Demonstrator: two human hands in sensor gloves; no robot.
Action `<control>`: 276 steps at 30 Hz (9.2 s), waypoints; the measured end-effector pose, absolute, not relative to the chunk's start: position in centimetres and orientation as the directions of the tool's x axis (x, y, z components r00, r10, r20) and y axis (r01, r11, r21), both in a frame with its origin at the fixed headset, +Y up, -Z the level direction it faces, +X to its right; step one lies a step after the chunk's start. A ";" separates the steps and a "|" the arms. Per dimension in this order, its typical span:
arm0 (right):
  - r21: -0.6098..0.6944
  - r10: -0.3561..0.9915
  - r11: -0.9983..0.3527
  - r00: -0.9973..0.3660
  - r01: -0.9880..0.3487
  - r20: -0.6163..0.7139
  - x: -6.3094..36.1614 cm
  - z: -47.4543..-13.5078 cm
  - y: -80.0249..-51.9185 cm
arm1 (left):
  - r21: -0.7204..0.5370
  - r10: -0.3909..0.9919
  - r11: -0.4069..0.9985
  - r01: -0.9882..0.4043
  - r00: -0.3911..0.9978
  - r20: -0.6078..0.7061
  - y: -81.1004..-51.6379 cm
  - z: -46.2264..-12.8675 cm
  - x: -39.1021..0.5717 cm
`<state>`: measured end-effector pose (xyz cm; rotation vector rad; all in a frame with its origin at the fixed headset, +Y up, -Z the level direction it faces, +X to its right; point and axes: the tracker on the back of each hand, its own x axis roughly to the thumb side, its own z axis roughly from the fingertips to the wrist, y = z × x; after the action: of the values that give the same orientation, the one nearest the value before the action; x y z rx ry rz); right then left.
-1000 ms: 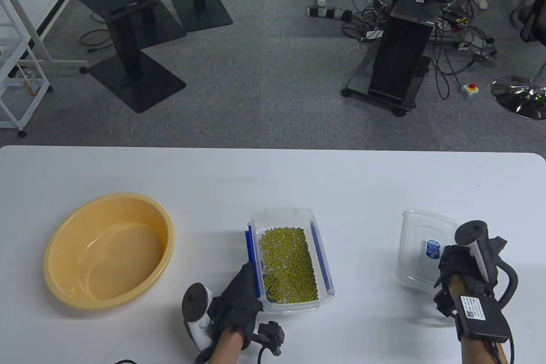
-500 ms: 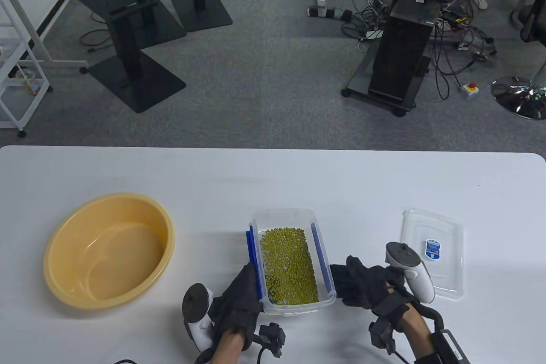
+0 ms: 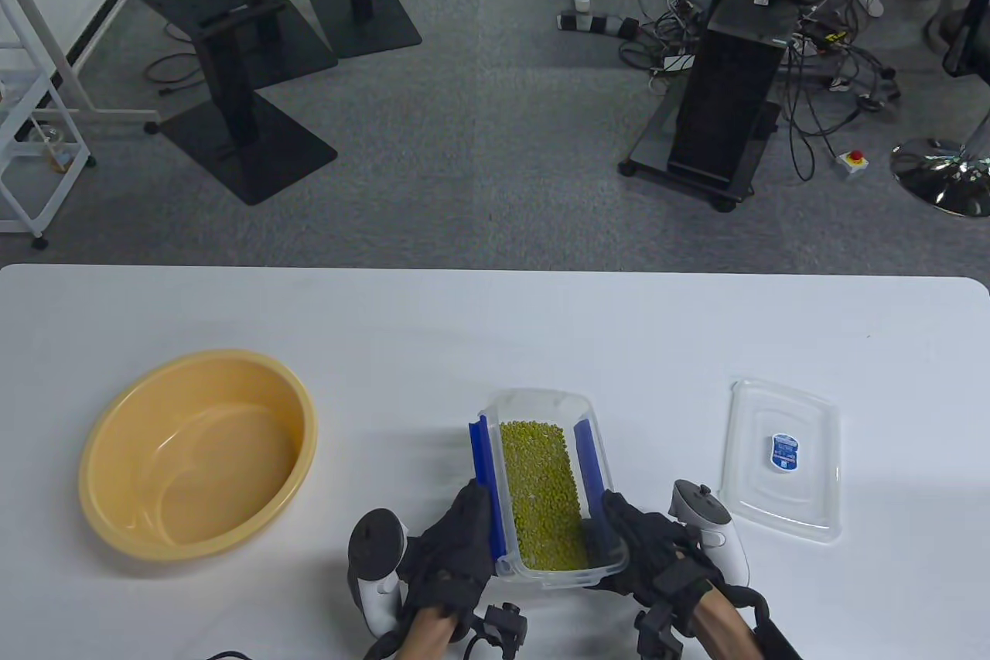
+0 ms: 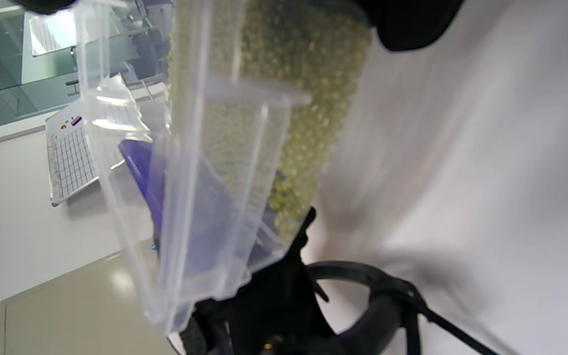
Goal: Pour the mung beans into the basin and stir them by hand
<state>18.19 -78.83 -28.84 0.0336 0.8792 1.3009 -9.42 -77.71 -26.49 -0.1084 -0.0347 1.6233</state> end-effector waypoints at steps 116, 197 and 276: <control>-0.111 0.959 -0.281 -0.274 -0.953 -0.079 22.9 -36.5 -65.7 | 0.052 0.711 0.695 -0.717 0.696 0.096 -73.2 -27.3 -20.6; 0.976 0.211 -0.199 -0.969 0.086 0.128 -2.4 -35.4 -76.7 | -0.158 0.923 0.285 -0.945 0.315 -0.220 -77.1 -28.7 -17.7; 0.891 -0.006 -0.445 -0.994 -0.091 -0.105 5.4 -40.5 -76.3 | -0.159 0.915 0.248 -0.956 0.285 -0.286 -76.9 -28.2 -17.5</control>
<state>5.43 -76.26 -40.46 -0.1426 1.6269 2.6246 -17.54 -76.86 -28.22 -0.3273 0.1449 1.2803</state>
